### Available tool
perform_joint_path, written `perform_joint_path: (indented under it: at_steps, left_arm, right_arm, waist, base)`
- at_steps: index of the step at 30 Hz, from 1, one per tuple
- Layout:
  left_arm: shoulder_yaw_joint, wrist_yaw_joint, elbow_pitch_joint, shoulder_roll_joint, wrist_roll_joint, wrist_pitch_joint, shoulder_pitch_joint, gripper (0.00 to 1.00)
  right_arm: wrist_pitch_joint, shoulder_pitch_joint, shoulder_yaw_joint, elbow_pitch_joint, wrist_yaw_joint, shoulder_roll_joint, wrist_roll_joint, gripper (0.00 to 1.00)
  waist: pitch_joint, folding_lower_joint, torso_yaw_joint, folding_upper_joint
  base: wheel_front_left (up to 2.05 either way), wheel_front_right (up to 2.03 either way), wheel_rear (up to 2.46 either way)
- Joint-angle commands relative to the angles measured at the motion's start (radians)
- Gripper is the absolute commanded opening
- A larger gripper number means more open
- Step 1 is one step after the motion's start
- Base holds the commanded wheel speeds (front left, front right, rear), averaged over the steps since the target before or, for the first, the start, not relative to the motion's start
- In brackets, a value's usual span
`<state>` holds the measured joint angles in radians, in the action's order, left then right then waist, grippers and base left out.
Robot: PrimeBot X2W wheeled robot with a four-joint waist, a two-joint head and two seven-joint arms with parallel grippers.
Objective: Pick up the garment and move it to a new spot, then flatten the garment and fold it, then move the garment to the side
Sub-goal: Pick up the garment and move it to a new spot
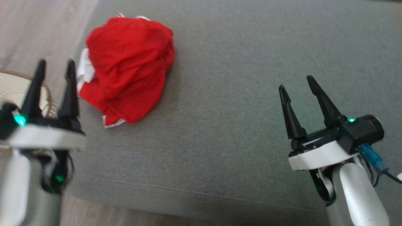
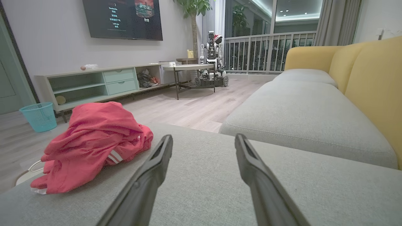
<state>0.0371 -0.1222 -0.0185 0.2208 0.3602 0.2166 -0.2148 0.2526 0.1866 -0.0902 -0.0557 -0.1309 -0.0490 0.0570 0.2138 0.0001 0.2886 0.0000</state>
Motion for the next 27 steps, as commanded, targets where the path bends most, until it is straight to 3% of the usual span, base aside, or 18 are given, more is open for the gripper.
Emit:
perform_joint_path:
  at_steps: [1, 8, 13, 19, 27]
  left_arm:
    - [-0.042, -0.004, -0.001, 0.058, 0.038, -0.027, -0.079, 1.0]
    - [0.039, -0.008, -0.202, 0.215, 0.297, -0.176, -0.292, 1.0]
    - [0.1, -0.008, -0.355, 0.293, 0.365, -0.254, -0.403, 1.0]
    - [0.192, -0.008, -0.514, 0.328, 0.417, -0.335, -0.498, 1.0]
    - [0.271, -0.008, -0.619, 0.33, 0.444, -0.332, -0.548, 1.0]
  right_arm:
    - [0.009, 0.039, -0.022, 0.046, 0.0, -0.001, -0.006, 1.0]
    - [0.009, 0.07, -0.029, 0.072, 0.0, -0.001, -0.007, 1.0]
    - [0.009, 0.086, -0.036, 0.083, 0.0, -0.001, -0.005, 1.0]
    - [0.009, 0.091, -0.055, 0.087, 0.0, -0.001, 0.002, 1.0]
    - [0.009, 0.107, -0.061, 0.086, 0.0, -0.001, 0.007, 1.0]
  waist:
    - [0.058, -0.0001, -0.047, 0.0]
    - [0.117, -0.0001, -0.103, 0.0]
    - [0.145, -0.0001, -0.128, 0.0]
    - [0.165, -0.0001, -0.148, 0.0]
    - [0.185, -0.0001, -0.172, 0.0]
  base:
    - [0.0, 0.0, 0.0]
    - [0.0, 0.0, 0.0]
    - [0.0, 0.0, 0.0]
    - [0.0, 0.0, 0.0]
    - [0.0, 0.0, 0.0]
